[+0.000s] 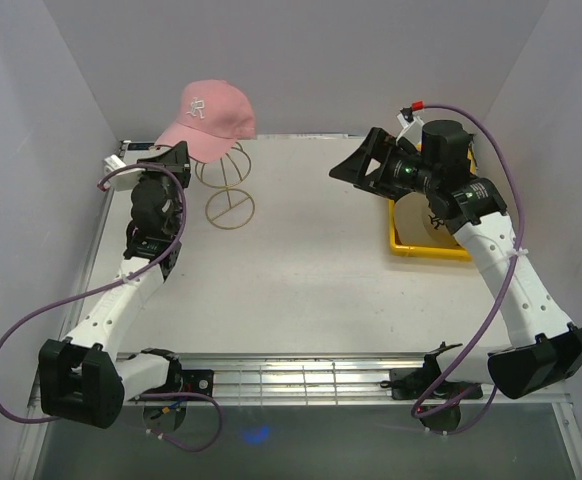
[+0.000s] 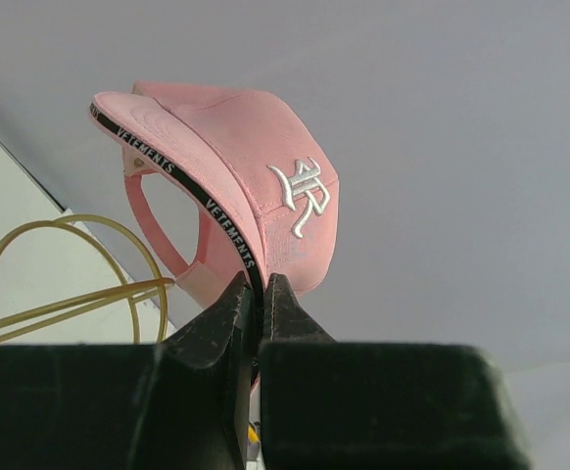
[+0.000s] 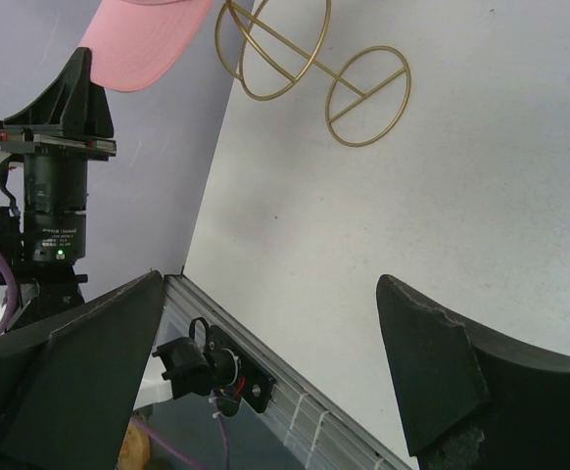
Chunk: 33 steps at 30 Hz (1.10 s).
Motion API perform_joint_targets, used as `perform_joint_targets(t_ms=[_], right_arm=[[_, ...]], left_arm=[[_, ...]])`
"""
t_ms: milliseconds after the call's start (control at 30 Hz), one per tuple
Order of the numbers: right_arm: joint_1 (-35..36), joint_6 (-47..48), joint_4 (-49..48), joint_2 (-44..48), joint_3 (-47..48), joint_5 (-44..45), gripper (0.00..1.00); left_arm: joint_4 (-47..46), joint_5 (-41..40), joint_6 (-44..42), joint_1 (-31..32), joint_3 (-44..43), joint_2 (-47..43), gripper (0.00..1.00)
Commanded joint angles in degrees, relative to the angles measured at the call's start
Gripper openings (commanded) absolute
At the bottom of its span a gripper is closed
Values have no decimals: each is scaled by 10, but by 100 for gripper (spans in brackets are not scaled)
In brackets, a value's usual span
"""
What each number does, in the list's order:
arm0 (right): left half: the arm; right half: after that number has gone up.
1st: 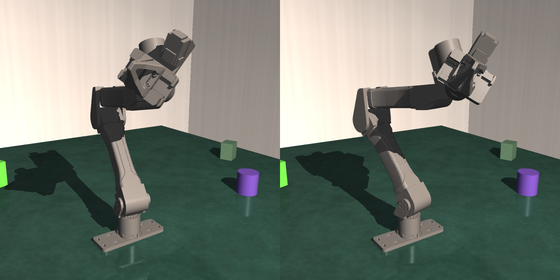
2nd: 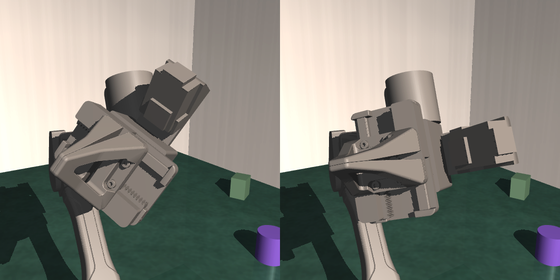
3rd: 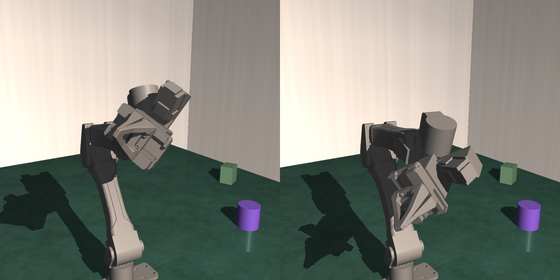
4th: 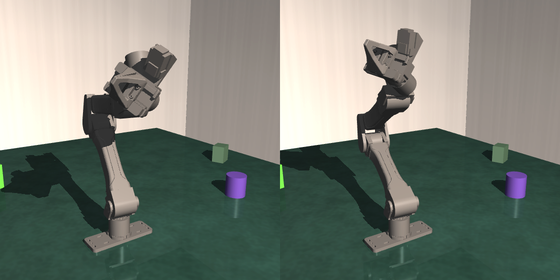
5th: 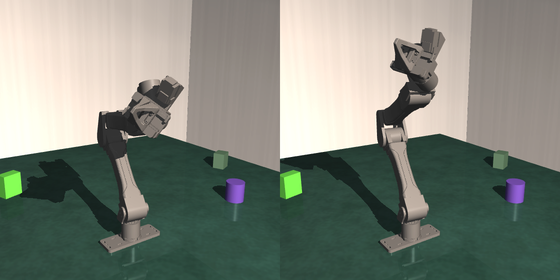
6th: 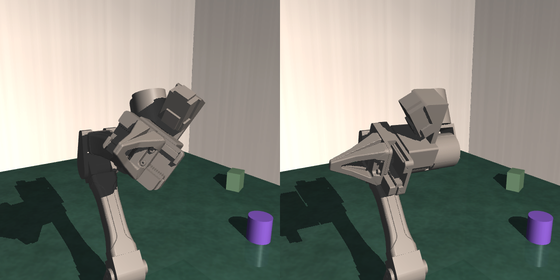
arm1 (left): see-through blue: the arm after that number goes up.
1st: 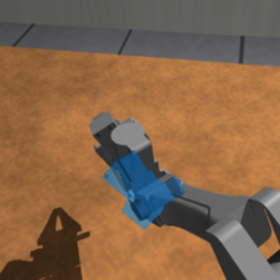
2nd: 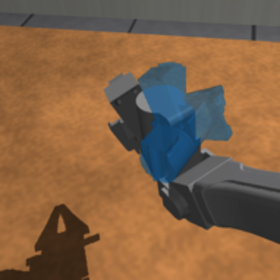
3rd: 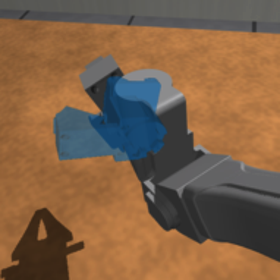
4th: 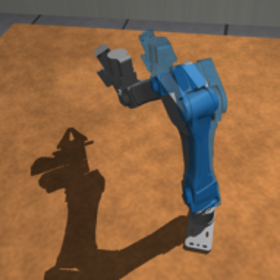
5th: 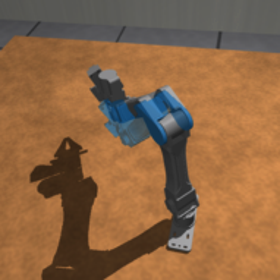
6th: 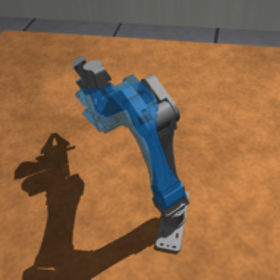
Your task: Stack the hats
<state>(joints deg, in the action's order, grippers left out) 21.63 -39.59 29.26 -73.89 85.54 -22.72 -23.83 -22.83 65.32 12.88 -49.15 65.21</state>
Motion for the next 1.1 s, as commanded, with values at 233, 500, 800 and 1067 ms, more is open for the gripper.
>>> perform_joint_targets(t_ms=[233,500,800,1067], right_arm=[[25,14,-48,5,-32,13,94],[38,16,-64,5,-63,16,94],[45,27,-68,3,-84,26,94],[51,31,-71,-7,-97,28,94]], left_arm=[[-68,56,57,-1,71,-23,0],[-67,34,51,-1,149,-90,0],[-63,19,73,-1,207,-118,0],[-66,20,99,-1,245,-126,0]])
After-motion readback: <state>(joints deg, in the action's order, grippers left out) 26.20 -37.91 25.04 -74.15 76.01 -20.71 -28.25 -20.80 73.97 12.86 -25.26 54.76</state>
